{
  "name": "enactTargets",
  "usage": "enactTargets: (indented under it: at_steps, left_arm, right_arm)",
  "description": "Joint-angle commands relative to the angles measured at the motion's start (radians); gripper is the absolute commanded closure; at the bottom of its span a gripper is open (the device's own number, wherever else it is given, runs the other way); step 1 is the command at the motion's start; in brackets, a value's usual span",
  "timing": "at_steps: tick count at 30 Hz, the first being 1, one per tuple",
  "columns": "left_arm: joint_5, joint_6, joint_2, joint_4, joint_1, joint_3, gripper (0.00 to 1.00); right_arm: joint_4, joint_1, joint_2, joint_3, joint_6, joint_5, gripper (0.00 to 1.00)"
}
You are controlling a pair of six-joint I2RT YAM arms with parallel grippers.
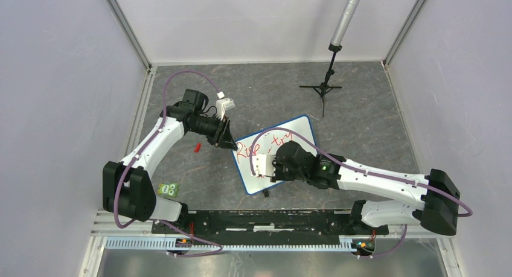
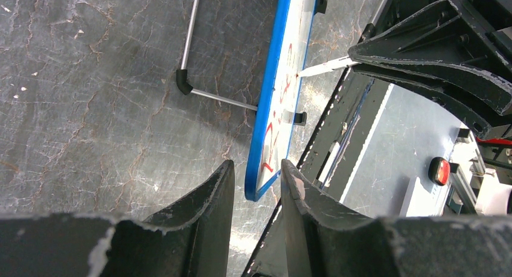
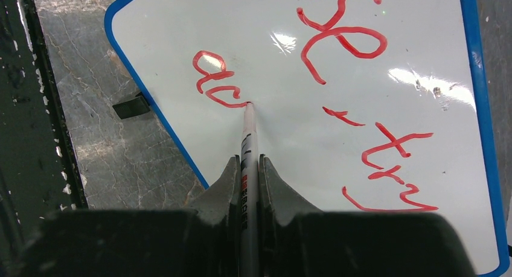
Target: Write a sentence on the whiteboard
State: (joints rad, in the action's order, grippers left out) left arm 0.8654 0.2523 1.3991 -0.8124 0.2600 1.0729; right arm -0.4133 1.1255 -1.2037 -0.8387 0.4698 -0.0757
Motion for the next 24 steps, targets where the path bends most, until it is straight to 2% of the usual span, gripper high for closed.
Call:
enactTargets:
  at_steps: [1, 16, 24]
  left_arm:
    - [0.002, -0.003, -0.015, 0.024, 0.005, 0.001, 0.60]
    - [-0.002, -0.002, -0.013, 0.024, 0.005, 0.001, 0.60]
    - [-0.005, -0.001, -0.007, 0.024, 0.005, 0.000, 0.60]
  right_arm:
    - [0.013, -0.004, 0.001, -0.011, 0.008, 0.001, 1.00]
    - [0.020, -0.001, 0.000, 0.086, -0.002, 0.056, 1.00]
    - [0.047, 0.010, -0.045, 0.059, -0.012, 0.107, 1.00]
